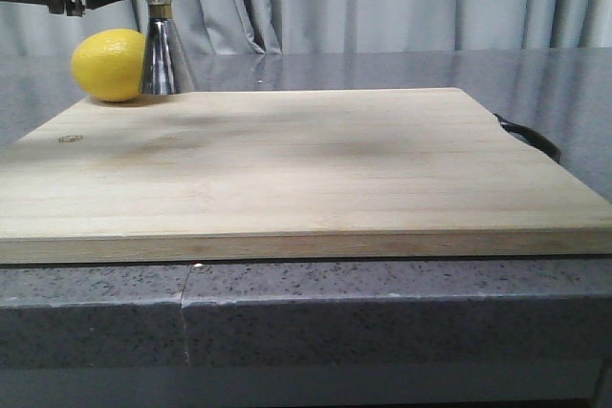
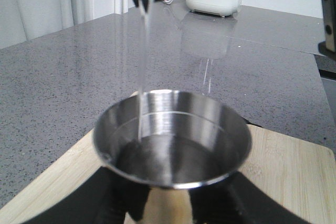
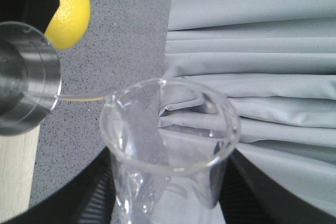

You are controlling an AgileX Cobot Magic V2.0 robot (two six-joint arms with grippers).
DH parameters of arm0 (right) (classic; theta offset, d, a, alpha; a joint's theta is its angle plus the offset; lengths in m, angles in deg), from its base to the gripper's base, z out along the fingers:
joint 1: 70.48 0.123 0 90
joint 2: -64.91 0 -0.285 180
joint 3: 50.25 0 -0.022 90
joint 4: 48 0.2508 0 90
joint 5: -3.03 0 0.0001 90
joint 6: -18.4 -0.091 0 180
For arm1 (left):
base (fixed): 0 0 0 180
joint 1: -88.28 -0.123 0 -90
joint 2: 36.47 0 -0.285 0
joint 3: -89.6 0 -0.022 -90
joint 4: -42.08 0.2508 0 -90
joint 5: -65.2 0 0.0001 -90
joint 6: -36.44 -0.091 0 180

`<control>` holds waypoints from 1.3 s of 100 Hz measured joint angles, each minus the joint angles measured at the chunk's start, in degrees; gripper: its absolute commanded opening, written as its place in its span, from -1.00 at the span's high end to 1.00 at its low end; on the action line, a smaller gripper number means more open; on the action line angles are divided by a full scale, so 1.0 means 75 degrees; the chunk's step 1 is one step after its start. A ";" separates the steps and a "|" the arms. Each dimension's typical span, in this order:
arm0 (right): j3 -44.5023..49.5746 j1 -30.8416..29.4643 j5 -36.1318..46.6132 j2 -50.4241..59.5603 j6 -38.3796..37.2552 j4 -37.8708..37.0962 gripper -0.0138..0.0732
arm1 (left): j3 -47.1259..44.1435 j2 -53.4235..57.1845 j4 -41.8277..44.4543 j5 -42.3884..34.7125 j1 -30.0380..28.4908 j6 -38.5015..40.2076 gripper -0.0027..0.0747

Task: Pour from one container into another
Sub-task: 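Tilt the beaker with the right gripper, pouring liquid into the jigger, then tilt the beaker upright with the right gripper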

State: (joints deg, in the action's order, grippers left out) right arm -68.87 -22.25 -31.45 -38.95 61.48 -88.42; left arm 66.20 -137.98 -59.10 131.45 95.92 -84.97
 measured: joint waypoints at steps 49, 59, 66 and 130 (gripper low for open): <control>0.0000 0.0000 0.0011 0.0000 0.0037 -0.0079 -0.06 | 0.0000 0.0000 0.0000 0.0000 0.0000 0.0000 0.31; 0.0000 0.0000 0.0016 0.0000 0.0061 -0.0093 -0.06 | 0.0000 0.0000 0.0000 0.0000 0.0000 0.0000 0.31; 0.0000 0.0000 0.0016 0.0000 0.0077 -0.0070 -0.06 | 0.0000 0.0000 0.0000 0.0000 0.0000 0.0000 0.31; 0.0000 -0.0039 -0.0273 0.0000 -0.3988 0.0490 -0.06 | 0.0000 0.0000 0.0000 0.0000 0.0000 0.0000 0.31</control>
State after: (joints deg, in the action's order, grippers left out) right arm -68.87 -22.54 -33.50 -38.95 31.57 -84.74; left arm 66.20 -137.98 -59.10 131.45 95.92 -84.97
